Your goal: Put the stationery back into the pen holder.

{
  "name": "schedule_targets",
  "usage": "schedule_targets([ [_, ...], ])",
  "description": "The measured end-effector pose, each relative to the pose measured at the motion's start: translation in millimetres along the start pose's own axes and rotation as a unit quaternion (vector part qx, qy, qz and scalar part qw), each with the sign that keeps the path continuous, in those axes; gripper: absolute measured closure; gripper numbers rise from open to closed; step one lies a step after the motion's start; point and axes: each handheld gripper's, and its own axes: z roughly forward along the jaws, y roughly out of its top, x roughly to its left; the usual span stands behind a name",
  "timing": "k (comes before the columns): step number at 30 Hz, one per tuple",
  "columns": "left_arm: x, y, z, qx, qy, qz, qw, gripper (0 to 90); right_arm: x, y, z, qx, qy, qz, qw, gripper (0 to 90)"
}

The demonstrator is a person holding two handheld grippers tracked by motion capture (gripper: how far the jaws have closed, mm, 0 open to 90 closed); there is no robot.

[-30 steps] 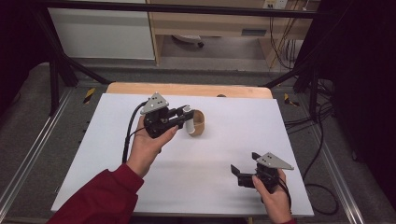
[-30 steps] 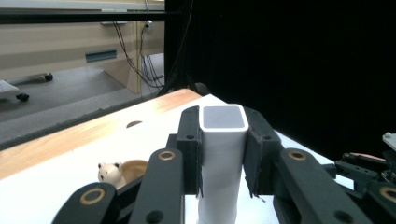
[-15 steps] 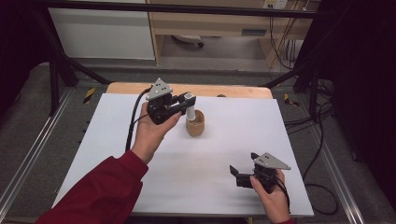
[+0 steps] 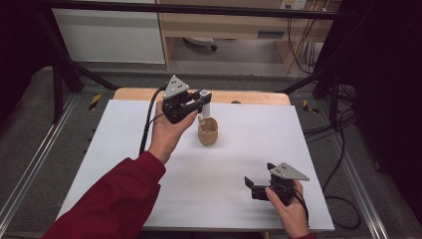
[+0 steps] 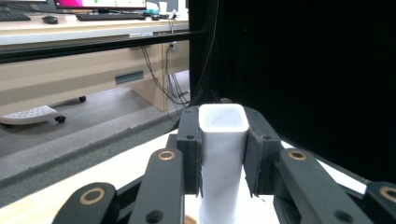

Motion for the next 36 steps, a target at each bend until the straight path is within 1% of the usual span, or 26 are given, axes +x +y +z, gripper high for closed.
schedule_targets([
  [5, 3.8, -3.6, 6.1, 0.0, 0.01, 0.008, 0.9999, 71.2, -0.7, -0.2, 0.4, -0.001, 0.0, -0.001, 1.0, 3.2],
  [10, 7.8, -6.6, 11.6, 0.0, 0.015, 0.002, 0.9999, 71.2, -0.3, -0.1, 1.1, 0.0, 0.002, 0.0, 1.0, 3.2],
  [12, 8.7, -7.6, 13.9, 0.003, 0.016, 0.002, 0.9999, 71.2, -0.5, -0.6, 1.6, 0.003, 0.002, -0.001, 1.0, 3.1],
  [13, 8.8, -8.1, 15.3, 0.002, 0.017, 0.001, 0.9999, 71.2, -0.1, -0.7, 1.8, 0.004, 0.003, 0.0, 1.0, 3.1],
  [15, 8.8, -8.8, 17.4, 0.003, 0.019, 0.001, 0.9998, 71.2, 0.4, -0.6, 2.3, 0.002, 0.003, -0.004, 1.0, 3.2],
  [16, 9.0, -9.1, 18.2, 0.004, 0.022, 0.003, 0.9997, 71.2, 0.8, -0.5, 2.5, 0.004, 0.004, -0.004, 1.0, 3.1],
  [23, 9.2, -12.2, 25.4, 0.011, 0.026, 0.011, 0.9995, 71.2, 1.2, -0.5, 2.7, 0.004, 0.008, -0.005, 0.9999, 2.7],
  [27, 8.1, -16.4, 30.4, 0.019, 0.035, 0.018, 0.999, 71.1, 1.1, -0.9, 3.5, 0.005, 0.009, -0.006, 0.9999, 2.5],
  [34, 7.7, -21.7, 37.0, 0.021, 0.038, 0.02, 0.9989, 71.1, 1.4, -0.8, 3.9, 0.006, 0.013, -0.005, 0.9999, 2.5],
  [36, 7.4, -24.1, 38.3, 0.025, 0.041, 0.023, 0.9986, 71.1, 0.9, -0.8, 4.0, 0.004, 0.013, -0.005, 0.9999, 2.4],
])
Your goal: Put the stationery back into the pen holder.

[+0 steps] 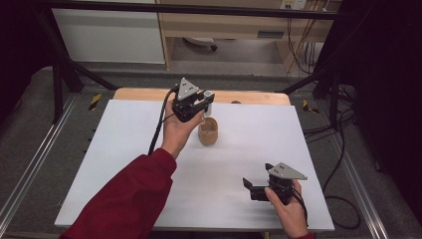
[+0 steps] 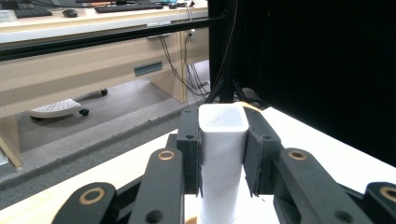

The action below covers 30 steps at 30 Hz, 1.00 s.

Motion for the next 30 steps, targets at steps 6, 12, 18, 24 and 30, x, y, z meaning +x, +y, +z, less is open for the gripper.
schedule_targets([
  [6, -1.2, -8.9, 4.1, 0.006, 0.0, -0.003, 1.0, 71.1, 0.4, 0.0, -0.1, 0.0, 0.002, 0.001, 1.0, 2.4],
  [12, -4.8, -17.1, 7.7, 0.01, -0.003, -0.002, 0.9999, 71.1, 0.2, -0.2, 0.2, 0.003, 0.002, 0.003, 1.0, 2.4],
  [18, -7.7, -24.1, 11.1, 0.014, -0.006, -0.004, 0.9999, 71.1, 0.4, -0.2, 0.2, 0.002, 0.002, 0.003, 1.0, 2.4],
  [24, -9.1, -27.0, 13.5, 0.015, -0.007, -0.002, 0.9999, 71.1, 0.7, -0.2, 0.4, 0.002, 0.003, 0.003, 1.0, 2.4],
  [30, -10.9, -31.2, 14.9, 0.014, -0.007, -0.004, 0.9999, 71.1, 0.8, -0.2, 0.4, 0.003, 0.004, 0.003, 1.0, 2.4],
])
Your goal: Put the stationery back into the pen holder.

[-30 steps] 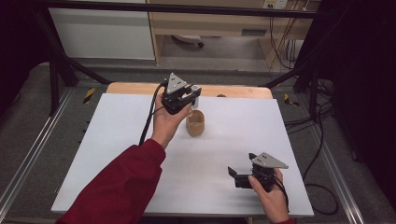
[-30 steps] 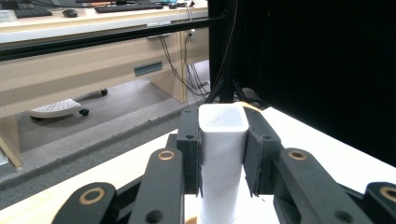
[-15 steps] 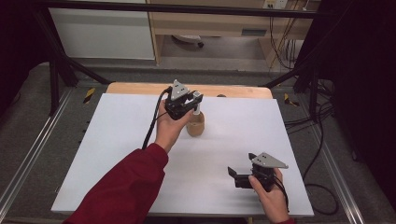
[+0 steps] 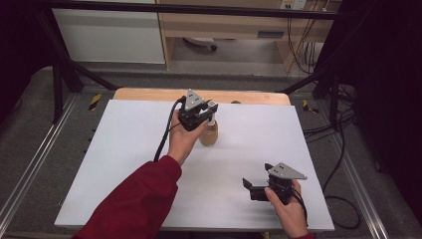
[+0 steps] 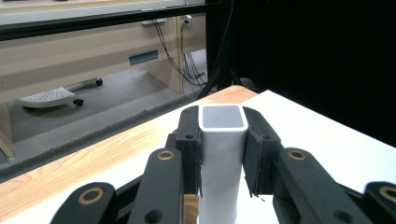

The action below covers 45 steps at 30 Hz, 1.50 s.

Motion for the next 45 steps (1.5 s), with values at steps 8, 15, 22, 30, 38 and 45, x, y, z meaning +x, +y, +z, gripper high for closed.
schedule_targets([
  [8, -1.5, -6.5, 1.5, 0.004, 0.002, 0.006, 1.0, 71.1, 0.3, -0.2, 0.4, 0.001, 0.001, 0.0, 1.0, 2.5],
  [15, -2.7, -9.2, 3.8, 0.004, 0.003, 0.005, 1.0, 71.1, 0.4, 0.2, -0.4, -0.003, 0.002, -0.003, 1.0, 2.5],
  [22, -5.4, -12.1, 7.5, 0.007, 0.005, 0.013, 0.9999, 71.1, 0.4, 0.2, -0.4, -0.002, 0.001, -0.004, 1.0, 2.5],
  [30, -2.1, -19.6, 11.2, 0.011, 0.011, 0.008, 0.9998, 71.1, 0.1, 0.0, -0.3, -0.003, 0.001, -0.005, 1.0, 2.5],
  [38, 0.7, -28.1, 16.1, 0.017, 0.018, 0.003, 0.9997, 71.1, 0.6, -0.1, -0.3, -0.001, 0.004, -0.003, 1.0, 2.5],
  [45, 0.8, -33.7, 19.7, 0.022, 0.018, 0.002, 0.9996, 71.0, 0.4, -0.3, 0.1, 0.0, 0.004, -0.007, 1.0, 2.5],
])
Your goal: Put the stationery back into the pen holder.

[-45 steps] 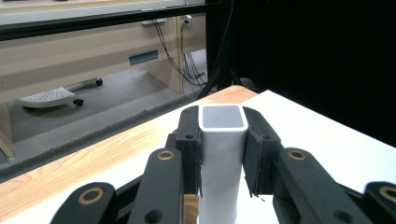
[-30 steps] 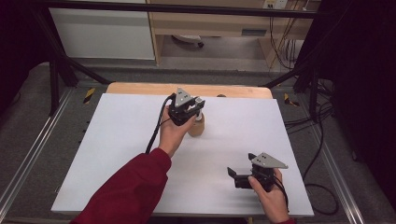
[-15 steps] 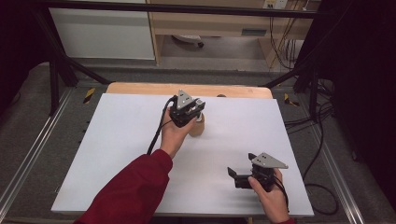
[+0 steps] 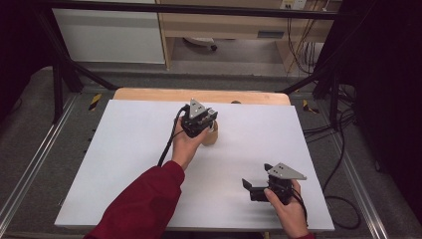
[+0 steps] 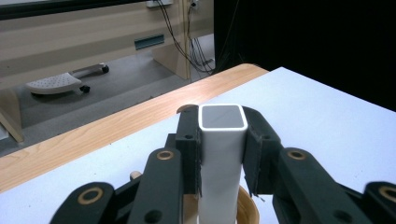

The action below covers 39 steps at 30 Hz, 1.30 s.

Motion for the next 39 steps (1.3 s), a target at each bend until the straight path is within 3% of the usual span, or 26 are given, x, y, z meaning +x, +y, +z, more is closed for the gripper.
schedule_targets([
  [35, -6.1, -16.8, 8.2, 0.022, 0.001, 0.0, 0.9998, 70.2, -0.3, -0.2, -0.7, 0.0, 0.004, 0.001, 1.0, 2.4],
  [36, -6.6, -16.4, 7.9, 0.02, 0.005, 0.002, 0.9998, 68.1, -0.5, -0.4, -0.6, 0.0, 0.004, 0.002, 1.0, 2.4],
  [39, -7.6, -13.6, 5.0, 0.013, 0.012, 0.001, 0.9999, 51.0, -0.7, -0.3, -0.6, 0.0, 0.004, 0.003, 1.0, 2.4],
])
